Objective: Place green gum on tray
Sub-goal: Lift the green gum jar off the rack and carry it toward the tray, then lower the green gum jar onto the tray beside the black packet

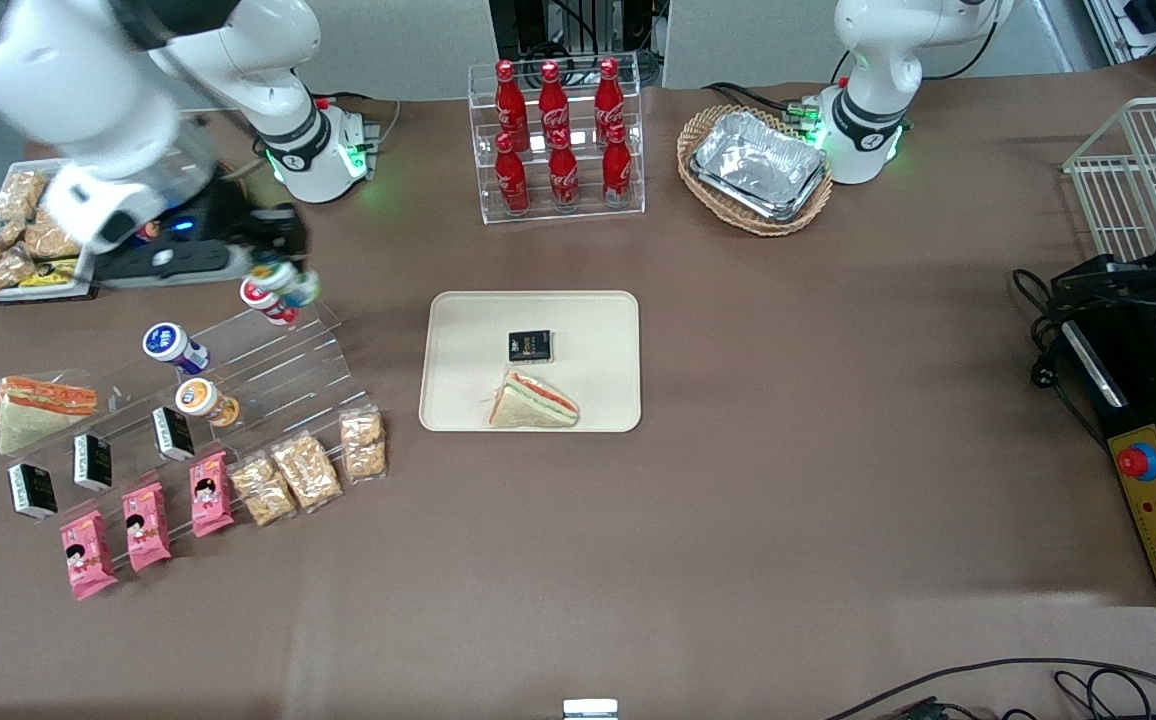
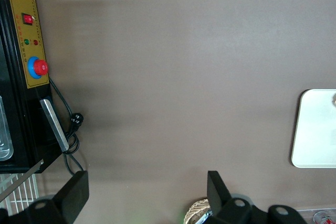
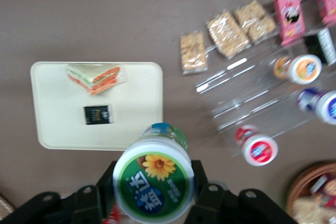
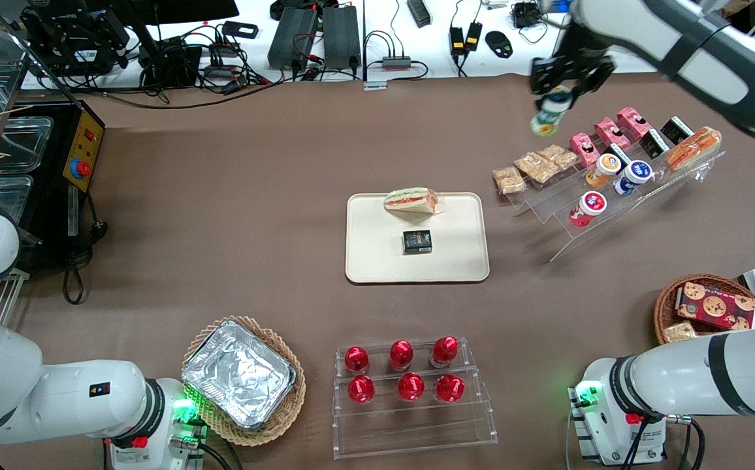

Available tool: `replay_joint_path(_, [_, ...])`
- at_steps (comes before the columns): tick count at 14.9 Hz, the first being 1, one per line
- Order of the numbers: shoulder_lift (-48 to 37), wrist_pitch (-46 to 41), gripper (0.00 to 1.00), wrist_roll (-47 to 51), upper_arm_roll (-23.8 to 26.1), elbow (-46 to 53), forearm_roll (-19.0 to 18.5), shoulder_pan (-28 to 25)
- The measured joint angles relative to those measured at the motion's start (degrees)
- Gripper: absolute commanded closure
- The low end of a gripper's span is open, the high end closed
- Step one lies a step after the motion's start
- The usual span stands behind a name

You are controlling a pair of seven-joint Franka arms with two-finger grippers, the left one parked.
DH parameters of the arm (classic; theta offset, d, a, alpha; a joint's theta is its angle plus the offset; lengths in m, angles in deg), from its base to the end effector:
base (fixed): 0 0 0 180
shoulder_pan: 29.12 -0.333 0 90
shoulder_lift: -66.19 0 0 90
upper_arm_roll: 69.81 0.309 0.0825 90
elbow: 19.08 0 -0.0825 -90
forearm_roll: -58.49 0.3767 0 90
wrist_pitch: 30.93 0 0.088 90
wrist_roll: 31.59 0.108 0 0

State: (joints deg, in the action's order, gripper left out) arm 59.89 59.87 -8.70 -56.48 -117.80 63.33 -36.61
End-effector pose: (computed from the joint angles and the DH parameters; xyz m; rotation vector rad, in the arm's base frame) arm 0.4748 0.1968 0.6038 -3.0966 0.0625 0.0789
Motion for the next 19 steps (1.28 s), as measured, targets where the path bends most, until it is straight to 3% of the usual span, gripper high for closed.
replay_joint_path(2, [0.51,1.65,0.83,8.08,3.71,-1.09,0.07,-0.42])
replay_joint_path(5, [0.3,9.26,0.84,13.32,5.5,-8.7,0.2,-1.01])
replay_joint_path(12, [0.56,48.63,0.84,24.46,11.65,-41.38,0.33,-3.48])
replay_joint_path(19, [7.1,61.83,0.84,24.77,11.97,-47.83,0.33,-3.48])
